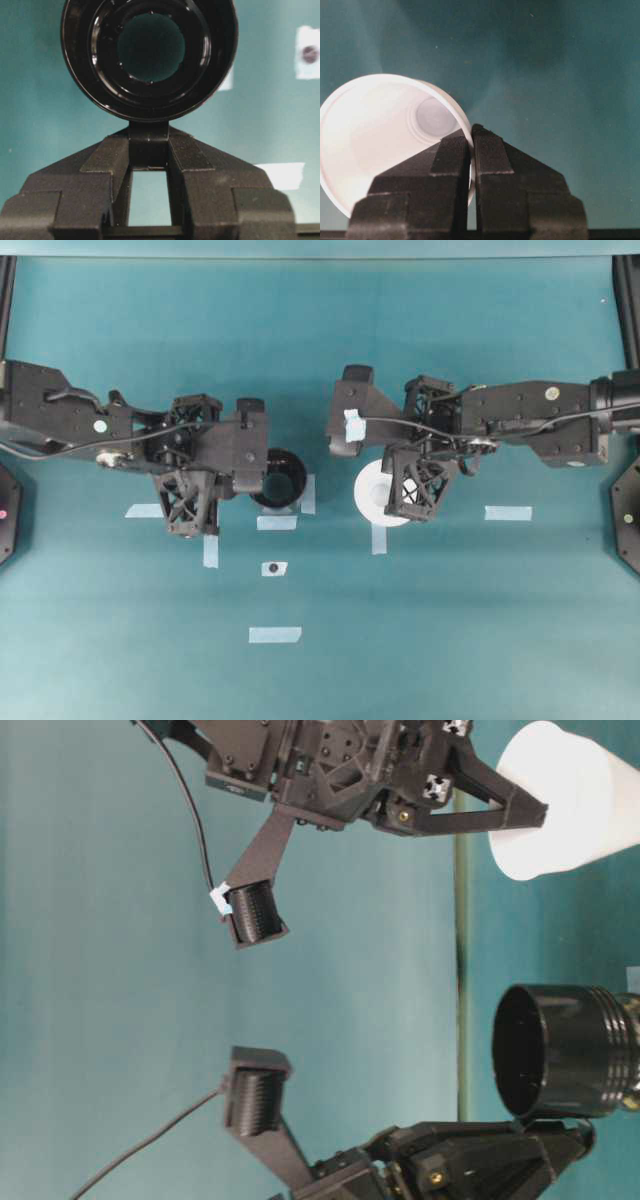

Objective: Holding the cup holder with the left arm, the right arm places the cup into the cup holder.
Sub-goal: 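Lift holder with left gripper and cup with right gripper toward center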

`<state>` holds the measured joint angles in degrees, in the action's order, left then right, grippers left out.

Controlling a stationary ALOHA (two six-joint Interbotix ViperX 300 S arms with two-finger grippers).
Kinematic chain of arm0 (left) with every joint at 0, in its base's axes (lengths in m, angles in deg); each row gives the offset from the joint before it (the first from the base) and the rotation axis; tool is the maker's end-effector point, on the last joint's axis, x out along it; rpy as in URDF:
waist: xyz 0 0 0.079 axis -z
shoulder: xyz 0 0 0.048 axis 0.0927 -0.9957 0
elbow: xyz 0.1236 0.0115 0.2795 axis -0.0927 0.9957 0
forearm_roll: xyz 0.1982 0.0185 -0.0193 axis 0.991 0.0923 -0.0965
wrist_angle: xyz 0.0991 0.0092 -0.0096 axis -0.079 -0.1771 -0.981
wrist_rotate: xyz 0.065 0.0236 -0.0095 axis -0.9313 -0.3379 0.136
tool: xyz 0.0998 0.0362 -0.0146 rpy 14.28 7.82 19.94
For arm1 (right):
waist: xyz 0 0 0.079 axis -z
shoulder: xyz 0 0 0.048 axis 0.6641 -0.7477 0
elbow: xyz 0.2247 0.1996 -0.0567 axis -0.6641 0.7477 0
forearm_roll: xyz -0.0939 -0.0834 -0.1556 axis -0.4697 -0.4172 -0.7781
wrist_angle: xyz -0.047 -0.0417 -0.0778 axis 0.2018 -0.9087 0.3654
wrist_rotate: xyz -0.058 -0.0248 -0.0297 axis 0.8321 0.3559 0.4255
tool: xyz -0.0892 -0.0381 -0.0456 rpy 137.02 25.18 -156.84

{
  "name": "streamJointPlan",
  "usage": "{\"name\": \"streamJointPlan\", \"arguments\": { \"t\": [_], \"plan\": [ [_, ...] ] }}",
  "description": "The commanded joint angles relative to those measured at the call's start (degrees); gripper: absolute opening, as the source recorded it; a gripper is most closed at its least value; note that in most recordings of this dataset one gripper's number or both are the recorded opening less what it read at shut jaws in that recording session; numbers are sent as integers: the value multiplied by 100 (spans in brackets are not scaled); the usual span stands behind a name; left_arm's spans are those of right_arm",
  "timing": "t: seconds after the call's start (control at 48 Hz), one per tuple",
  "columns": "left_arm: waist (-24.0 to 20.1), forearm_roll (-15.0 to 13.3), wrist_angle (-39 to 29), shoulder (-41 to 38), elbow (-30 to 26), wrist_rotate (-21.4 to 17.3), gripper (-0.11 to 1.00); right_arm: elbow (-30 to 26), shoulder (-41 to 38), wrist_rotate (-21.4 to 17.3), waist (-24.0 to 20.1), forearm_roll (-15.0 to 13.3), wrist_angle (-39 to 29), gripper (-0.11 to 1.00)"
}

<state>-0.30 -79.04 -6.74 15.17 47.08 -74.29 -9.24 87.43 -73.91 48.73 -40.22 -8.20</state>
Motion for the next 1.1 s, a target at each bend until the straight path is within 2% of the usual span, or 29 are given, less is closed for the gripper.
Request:
{"name": "streamJointPlan", "arguments": {
  "t": [0.0,0.333,0.792,1.083],
  "plan": [
    [53,9,18,211,-149,9,23,-79,545,-53,44,79,-9,4],
    [79,9,0,246,-343,9,23,-79,1134,-53,193,378,-114,4],
    [167,9,9,-53,-686,0,23,-220,2004,-62,211,387,-431,4],
    [167,9,9,-272,-967,-62,23,-360,2285,-580,211,396,-316,3]
  ]
}}
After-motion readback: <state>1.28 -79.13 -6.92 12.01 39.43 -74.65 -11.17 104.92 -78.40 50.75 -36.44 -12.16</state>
